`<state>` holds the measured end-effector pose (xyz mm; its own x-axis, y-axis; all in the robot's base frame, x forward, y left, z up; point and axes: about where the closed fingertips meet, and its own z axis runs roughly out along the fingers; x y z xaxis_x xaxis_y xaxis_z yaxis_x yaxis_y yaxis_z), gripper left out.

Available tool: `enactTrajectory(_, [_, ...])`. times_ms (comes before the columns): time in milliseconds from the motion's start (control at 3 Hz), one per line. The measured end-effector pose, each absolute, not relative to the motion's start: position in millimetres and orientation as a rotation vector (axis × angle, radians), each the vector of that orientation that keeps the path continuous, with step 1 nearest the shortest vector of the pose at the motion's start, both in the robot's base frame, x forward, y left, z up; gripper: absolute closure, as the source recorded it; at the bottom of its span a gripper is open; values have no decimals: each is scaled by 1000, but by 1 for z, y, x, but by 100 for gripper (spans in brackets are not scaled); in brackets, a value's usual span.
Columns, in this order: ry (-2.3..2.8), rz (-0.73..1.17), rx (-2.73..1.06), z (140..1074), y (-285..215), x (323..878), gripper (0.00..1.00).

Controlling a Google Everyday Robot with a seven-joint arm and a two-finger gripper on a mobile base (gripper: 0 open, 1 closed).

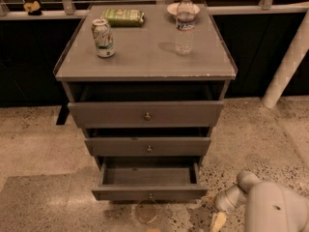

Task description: Close bottom drawer

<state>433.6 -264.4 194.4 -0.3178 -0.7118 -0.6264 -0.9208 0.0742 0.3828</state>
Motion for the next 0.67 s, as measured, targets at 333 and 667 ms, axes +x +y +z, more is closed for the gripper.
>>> enactTrajectory(333, [2096, 1156, -1642, 174, -253, 459, 0])
enactTrajectory(667, [2093, 1137, -1601, 170, -244, 500, 0])
